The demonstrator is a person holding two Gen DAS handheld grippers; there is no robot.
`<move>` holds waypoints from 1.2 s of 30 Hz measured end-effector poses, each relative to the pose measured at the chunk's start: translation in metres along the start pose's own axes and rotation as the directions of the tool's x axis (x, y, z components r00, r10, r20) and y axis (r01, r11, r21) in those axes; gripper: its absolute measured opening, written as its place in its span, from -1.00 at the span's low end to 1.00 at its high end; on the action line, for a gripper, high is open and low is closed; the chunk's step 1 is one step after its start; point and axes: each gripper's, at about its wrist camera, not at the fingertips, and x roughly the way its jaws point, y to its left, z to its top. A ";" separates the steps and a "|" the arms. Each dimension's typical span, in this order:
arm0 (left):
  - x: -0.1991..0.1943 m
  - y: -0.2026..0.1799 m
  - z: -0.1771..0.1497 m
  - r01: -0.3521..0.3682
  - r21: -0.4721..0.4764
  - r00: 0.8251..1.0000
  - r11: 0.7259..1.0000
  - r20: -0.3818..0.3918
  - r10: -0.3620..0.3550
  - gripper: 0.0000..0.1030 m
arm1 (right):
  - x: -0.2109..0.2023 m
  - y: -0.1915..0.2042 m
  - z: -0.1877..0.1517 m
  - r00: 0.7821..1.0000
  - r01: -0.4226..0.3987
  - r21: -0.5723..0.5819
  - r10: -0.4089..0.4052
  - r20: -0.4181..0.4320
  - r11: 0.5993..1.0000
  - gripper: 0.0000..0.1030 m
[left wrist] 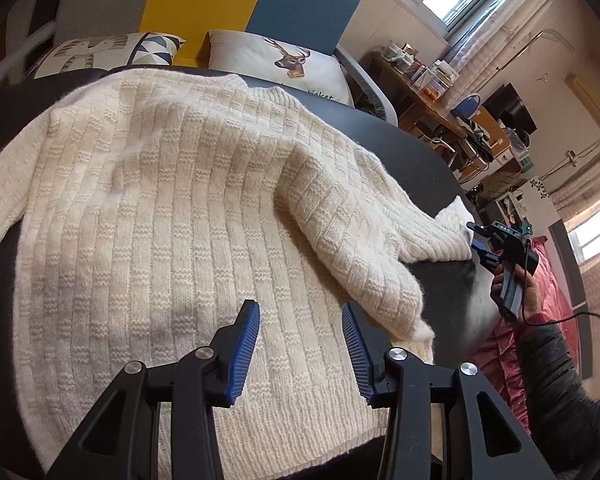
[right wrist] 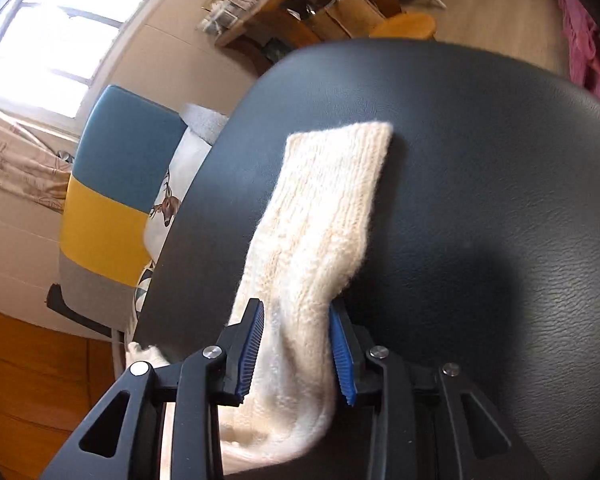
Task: Fold clothes
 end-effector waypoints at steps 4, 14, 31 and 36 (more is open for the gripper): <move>-0.004 0.001 0.000 -0.007 0.002 1.000 1.000 0.013 0.007 -0.14 | 0.001 0.014 -0.004 0.998 0.062 -0.063 -0.061 0.012 0.996 -0.79; -0.012 0.003 -0.002 0.008 0.022 0.999 1.000 0.053 -0.009 -0.13 | -0.092 0.071 -0.023 0.976 0.135 -0.188 -0.098 0.195 0.973 -0.83; -0.019 0.033 0.022 -0.023 0.043 0.994 0.999 0.106 0.019 -0.13 | -0.054 0.120 0.027 0.928 0.329 -0.133 -0.295 0.227 0.935 -0.47; -0.034 0.051 0.060 -0.106 0.085 0.979 0.991 0.184 0.089 -0.13 | -0.007 0.203 -0.046 0.988 0.152 -0.482 -0.140 0.062 0.863 -0.47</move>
